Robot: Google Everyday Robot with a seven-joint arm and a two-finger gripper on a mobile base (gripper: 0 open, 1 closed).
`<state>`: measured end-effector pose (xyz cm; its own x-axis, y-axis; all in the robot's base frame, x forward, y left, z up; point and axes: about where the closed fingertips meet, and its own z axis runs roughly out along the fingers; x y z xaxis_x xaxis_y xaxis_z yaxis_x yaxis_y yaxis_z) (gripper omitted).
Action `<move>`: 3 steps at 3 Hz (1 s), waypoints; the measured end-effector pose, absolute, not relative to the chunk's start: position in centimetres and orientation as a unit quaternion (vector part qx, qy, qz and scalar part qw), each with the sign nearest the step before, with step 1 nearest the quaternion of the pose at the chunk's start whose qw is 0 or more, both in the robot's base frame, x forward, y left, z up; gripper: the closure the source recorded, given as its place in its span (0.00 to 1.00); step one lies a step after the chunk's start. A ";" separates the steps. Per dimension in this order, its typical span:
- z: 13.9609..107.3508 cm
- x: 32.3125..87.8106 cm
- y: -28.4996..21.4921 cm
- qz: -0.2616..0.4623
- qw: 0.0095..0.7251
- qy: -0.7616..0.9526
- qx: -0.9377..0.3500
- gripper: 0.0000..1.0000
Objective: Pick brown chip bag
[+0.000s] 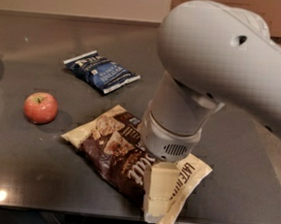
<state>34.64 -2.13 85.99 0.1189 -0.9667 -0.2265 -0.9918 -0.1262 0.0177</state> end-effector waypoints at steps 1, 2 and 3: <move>85.8 34.4 -1.8 0.089 0.082 0.658 -0.743 0.18; 86.1 34.4 -1.8 0.085 0.092 0.658 -0.743 0.41; 86.4 34.5 -1.9 0.078 0.097 0.658 -0.743 0.64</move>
Offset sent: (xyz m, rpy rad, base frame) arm 0.0001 0.0002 -0.0007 0.0366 -0.0490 -0.0166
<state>34.52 -1.85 86.40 0.1227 -0.9621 -0.2436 -0.9924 -0.1159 -0.0419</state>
